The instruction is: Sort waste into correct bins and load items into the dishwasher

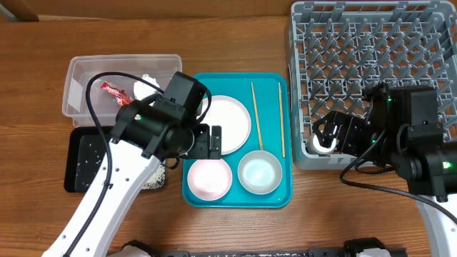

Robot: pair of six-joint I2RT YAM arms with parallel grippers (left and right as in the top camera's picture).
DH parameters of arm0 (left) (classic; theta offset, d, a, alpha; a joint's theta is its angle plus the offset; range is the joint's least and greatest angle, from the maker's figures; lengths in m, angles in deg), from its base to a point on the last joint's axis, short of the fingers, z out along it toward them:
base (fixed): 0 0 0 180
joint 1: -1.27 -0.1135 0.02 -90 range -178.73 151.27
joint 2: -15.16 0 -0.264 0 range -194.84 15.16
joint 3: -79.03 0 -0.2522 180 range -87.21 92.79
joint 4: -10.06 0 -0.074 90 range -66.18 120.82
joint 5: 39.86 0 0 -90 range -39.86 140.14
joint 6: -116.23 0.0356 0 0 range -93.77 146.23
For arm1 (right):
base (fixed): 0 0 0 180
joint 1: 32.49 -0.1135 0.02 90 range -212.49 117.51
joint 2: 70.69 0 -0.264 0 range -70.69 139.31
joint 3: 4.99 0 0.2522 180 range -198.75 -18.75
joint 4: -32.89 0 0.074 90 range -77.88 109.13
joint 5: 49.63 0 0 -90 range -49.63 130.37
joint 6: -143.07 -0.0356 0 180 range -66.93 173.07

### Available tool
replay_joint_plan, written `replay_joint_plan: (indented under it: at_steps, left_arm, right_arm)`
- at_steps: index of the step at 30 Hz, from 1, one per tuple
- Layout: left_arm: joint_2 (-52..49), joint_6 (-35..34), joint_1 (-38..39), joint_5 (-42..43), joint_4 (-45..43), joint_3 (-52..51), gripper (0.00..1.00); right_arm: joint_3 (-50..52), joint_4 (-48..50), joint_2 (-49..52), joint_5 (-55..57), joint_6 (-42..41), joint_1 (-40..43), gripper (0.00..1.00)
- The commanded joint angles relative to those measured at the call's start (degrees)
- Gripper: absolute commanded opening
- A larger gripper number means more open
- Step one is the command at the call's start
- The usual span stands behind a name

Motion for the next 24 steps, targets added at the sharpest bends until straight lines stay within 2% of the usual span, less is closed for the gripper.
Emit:
replay_joint_plan:
  at_steps: [1, 7, 12, 15, 19, 22, 24]
  left_arm:
    - [1.2, -0.6, 0.2, 6.8, 0.1, 0.6, 1.00]
    - [1.2, -0.4, 0.2, 7.0, 0.2, 0.6, 1.00]
    - [1.2, 3.0, 0.2, -0.4, -3.5, 0.4, 1.00]
    - [3.7, 15.9, 0.2, -0.5, -16.9, -2.3, 1.00]
    - [11.5, 32.8, 0.0, 3.4, -38.6, -11.8, 1.00]
    - [20.1, 35.4, -2.4, 4.5, -48.1, -21.5, 1.00]
    - [25.6, 35.3, -5.1, 6.3, -50.5, -26.8, 1.00]
  right_arm:
    - [0.2, 0.3, 0.0, 0.3, 0.4, 0.1, 1.00]
    - [0.2, 0.3, 0.0, 0.3, 0.4, 0.1, 1.00]
    - [0.2, 0.3, 0.0, 0.3, 0.4, 0.1, 1.00]
    - [0.2, 0.3, 0.0, 0.3, 0.4, 0.1, 1.00]
    - [0.2, 0.3, 0.0, 0.3, 0.4, 0.1, 1.00]
    - [0.2, 0.3, 0.0, 0.3, 0.4, 0.1, 1.00]
    - [0.2, 0.3, 0.0, 0.3, 0.4, 0.1, 1.00]
